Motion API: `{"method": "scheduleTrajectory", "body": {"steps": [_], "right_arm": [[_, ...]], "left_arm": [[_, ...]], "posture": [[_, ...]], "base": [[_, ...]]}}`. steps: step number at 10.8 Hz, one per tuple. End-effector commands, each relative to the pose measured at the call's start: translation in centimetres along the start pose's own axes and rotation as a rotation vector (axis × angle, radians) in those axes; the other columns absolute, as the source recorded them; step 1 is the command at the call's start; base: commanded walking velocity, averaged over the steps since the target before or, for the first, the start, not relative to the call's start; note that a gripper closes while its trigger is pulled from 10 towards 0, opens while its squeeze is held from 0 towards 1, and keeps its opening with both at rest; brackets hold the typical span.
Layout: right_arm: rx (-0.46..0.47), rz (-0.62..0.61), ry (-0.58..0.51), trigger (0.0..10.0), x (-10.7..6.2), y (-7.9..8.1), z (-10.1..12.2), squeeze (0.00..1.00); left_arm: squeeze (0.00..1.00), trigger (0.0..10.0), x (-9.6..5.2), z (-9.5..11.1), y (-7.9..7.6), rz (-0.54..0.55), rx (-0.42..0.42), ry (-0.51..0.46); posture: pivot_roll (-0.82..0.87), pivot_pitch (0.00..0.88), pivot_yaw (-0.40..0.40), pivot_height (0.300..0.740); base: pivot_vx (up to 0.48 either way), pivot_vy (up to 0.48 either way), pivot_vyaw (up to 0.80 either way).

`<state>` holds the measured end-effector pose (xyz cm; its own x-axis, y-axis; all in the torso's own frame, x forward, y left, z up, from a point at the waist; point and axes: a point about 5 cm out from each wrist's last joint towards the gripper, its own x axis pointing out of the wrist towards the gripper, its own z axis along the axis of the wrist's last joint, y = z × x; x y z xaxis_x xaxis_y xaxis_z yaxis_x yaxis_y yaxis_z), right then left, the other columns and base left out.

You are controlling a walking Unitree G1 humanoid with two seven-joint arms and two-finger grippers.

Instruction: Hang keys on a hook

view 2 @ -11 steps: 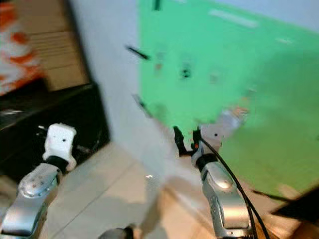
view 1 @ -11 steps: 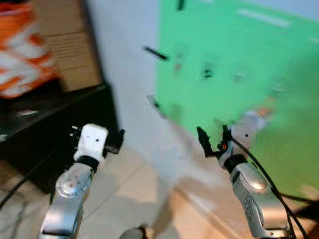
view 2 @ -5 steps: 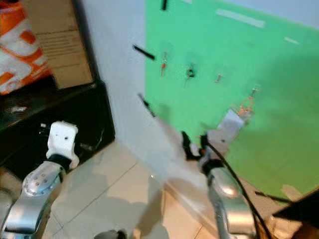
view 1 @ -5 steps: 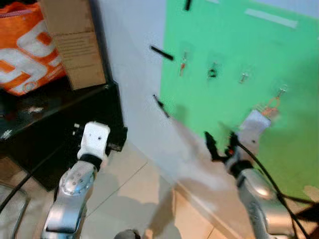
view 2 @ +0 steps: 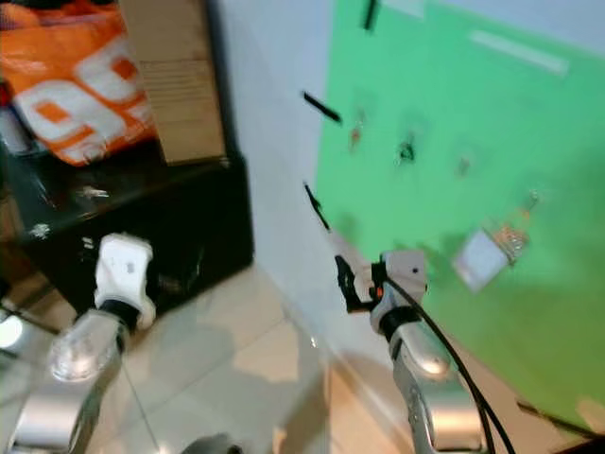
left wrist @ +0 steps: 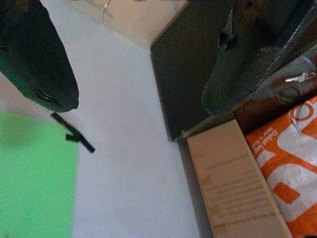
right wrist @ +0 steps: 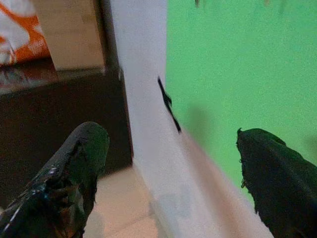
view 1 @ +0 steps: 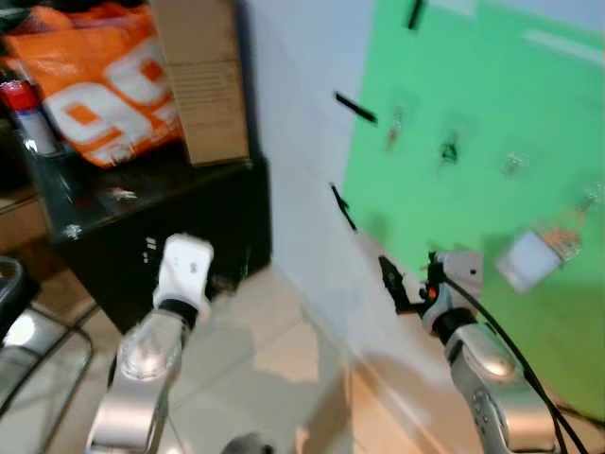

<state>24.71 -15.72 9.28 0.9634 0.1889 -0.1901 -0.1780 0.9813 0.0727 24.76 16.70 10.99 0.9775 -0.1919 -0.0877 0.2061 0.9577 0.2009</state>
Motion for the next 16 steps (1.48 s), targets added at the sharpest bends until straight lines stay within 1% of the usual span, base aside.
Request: {"method": "scheduleTrajectory", "body": {"steps": [1, 2, 4, 8, 11, 16], "right_arm": [[0.004, 0.019, -0.003, 10.0, 0.13, 0.25, 0.24, 1.00], [-0.002, 0.025, -0.005, 10.0, 0.23, 0.36, 0.30, 1.00], [-0.010, 0.028, -0.008, 10.0, 0.27, 0.38, 0.38, 1.00], [-0.016, 0.053, -0.004, 10.0, 0.34, 0.63, 0.40, 1.00], [-0.022, 0.063, -0.004, 10.0, 0.45, 0.78, 0.40, 1.00], [-0.033, 0.075, -0.008, 10.0, 0.69, 0.87, 0.57, 1.00]], "left_arm": [[0.00, 10.0, 0.37, 0.70, 0.22, -0.003, 0.012, -0.023], [0.00, 10.0, 0.32, 0.65, 0.53, 0.017, 0.007, -0.019], [0.00, 10.0, 0.23, 0.62, 0.69, 0.019, 0.014, -0.019], [0.00, 10.0, 0.10, 0.68, 0.62, 0.016, 0.019, -0.023], [0.00, 10.0, -0.09, 0.69, 0.89, 0.024, 0.023, -0.022], [0.00, 10.0, -0.04, 0.76, 0.94, 0.029, 0.021, -0.024]], "posture": [[-0.03, 0.000, -0.041, 0.740], [-0.03, 0.000, -0.046, 0.740], [-0.03, 0.000, -0.048, 0.740], [-0.02, 0.000, -0.054, 0.740], [-0.01, 0.000, -0.059, 0.740], [-0.01, 0.000, -0.063, 0.740]], "base": [[0.292, 0.000, 0.80], [0.277, 0.000, 0.80], [0.292, 0.000, 0.80], [0.310, 0.000, 0.00], [0.339, 0.000, 0.00], [0.350, 0.000, 0.00]]}}
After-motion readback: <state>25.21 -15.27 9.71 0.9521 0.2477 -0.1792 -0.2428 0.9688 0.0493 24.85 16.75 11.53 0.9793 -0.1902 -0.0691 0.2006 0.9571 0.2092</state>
